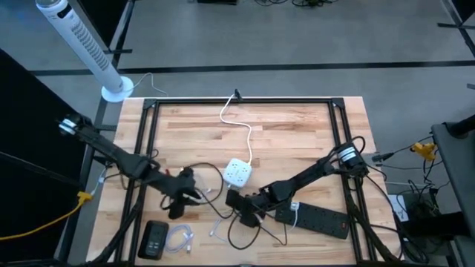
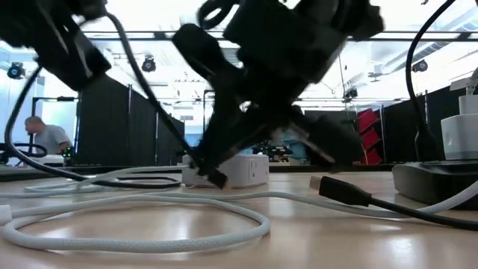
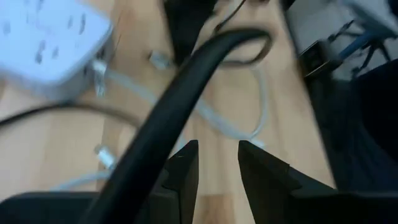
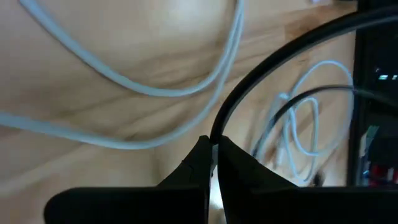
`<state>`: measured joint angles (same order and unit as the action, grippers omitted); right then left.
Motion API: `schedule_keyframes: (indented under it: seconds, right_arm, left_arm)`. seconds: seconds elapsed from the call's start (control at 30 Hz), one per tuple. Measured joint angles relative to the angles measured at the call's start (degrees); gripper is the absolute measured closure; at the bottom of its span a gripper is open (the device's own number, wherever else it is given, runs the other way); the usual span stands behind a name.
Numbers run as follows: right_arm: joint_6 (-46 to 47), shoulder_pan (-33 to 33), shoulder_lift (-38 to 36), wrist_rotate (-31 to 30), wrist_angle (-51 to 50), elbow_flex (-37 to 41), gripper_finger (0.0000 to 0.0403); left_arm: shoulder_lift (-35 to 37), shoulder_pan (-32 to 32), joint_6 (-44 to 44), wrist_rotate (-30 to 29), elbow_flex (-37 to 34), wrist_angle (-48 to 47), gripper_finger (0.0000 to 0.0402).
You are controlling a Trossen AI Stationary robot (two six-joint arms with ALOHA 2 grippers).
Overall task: Plug in charger cables
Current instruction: Insert the black charger cable into the white outlet
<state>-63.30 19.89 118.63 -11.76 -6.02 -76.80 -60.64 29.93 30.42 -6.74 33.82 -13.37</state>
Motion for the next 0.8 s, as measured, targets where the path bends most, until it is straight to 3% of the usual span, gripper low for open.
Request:
schedule_keyframes:
  seconds: [0.17,0.37,0.57,0.8]
  right_arm:
    - [-5.13,-2.22,0.54,2.48,-5.25,-4.01,0.0403]
    - [-3.63,-6.49,0.65,5.78,-8.26,-6.83,0.0403]
    - [17.91,-6.85,-2.08,3.99,-8.11,-10.69,0.0403]
    - [40.61,-6.63,-12.00,2.77,6.55,-10.90,0.0403]
  left_arm:
    - [1.88,4.71,-3.67,-4.66,0.00,2.68,0.0299]
    - [1.62,4.51,-6.04,-7.86,0.00,4.10,0.0299]
    - [1.40,4.40,-4.42,-10.47,-0.34,1.83,0.0299]
    - [1.37,4.38,-4.27,-14.66,-1.91,1.10,0.0299]
